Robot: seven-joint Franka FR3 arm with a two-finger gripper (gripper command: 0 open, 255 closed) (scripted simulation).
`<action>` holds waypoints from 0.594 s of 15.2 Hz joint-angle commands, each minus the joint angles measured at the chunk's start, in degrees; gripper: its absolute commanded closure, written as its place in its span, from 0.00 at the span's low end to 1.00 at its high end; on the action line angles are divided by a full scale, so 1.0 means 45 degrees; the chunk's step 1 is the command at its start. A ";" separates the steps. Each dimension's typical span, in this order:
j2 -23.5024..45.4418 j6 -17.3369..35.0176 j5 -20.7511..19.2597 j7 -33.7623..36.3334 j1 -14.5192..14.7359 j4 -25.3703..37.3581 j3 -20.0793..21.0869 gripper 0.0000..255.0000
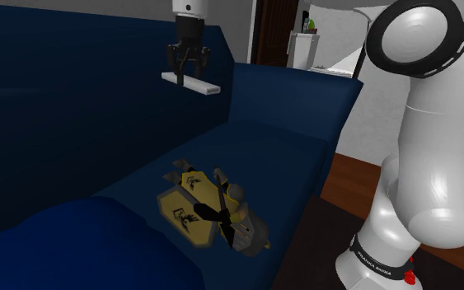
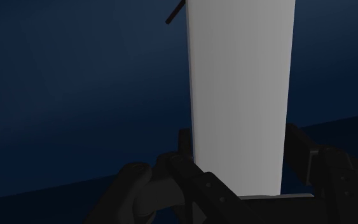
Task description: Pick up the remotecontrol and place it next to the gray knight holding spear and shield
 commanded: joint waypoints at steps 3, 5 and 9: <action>-0.0275 0.0835 -0.0043 -0.0022 0.0037 -0.1095 0.0006 1.00; -0.0383 0.1224 -0.0059 -0.0027 0.0054 -0.1590 0.0011 1.00; -0.0546 0.1976 -0.0080 -0.0041 0.0081 -0.2503 0.0020 1.00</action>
